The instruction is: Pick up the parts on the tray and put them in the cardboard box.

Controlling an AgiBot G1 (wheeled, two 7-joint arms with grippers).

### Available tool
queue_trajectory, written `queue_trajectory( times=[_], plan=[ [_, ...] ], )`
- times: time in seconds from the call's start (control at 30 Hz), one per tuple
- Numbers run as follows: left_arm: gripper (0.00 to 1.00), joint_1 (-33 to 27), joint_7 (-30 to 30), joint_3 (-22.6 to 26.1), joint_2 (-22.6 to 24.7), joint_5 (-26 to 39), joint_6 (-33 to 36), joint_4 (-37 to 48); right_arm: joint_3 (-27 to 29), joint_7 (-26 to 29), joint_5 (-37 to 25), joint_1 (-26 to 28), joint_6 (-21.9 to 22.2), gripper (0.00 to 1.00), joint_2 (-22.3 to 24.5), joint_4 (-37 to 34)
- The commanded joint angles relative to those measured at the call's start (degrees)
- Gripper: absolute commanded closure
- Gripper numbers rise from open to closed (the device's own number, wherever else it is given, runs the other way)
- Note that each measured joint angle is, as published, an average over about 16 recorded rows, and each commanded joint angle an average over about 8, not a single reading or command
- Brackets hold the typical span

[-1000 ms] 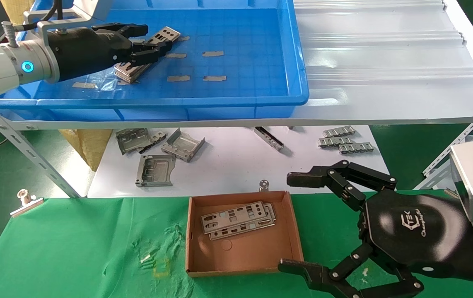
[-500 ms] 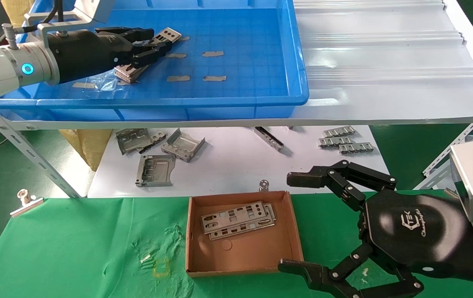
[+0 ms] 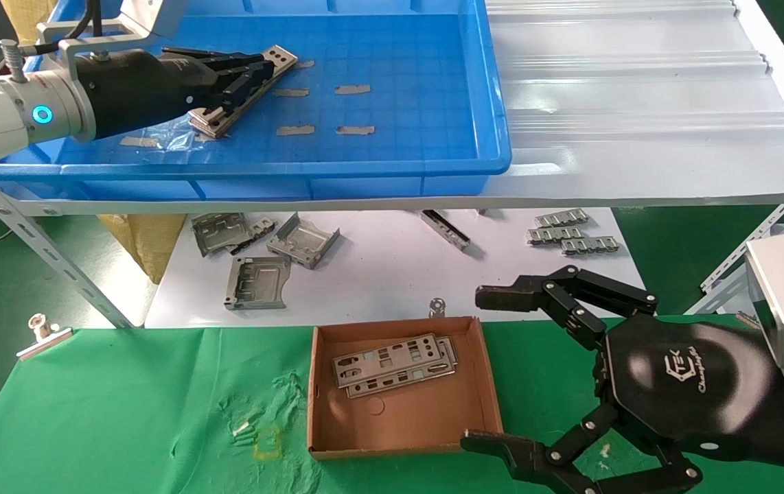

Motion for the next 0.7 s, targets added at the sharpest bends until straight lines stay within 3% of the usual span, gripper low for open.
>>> queue_trajectory(
  times=[0.03,0.27,0.7],
  plan=[
    [0.86,0.02,-0.04,-0.01,0.0,-0.02,-0.06,0.02,0.0,0.0,0.0,0.0,0.0,0.0,0.0,0.0],
    [0.02,-0.35,1.24,0.13,-0.26,0.19,0.56,-0.73,0.0,0.0,0.0,0.0,0.0,0.0,0.0,0.0],
    [0.0,-1.02,3.59,0.43,-0.8,0.66,0.4,-0.87,-0.01,0.0,0.0,0.0,0.0,0.0,0.0,0.0]
  ],
)
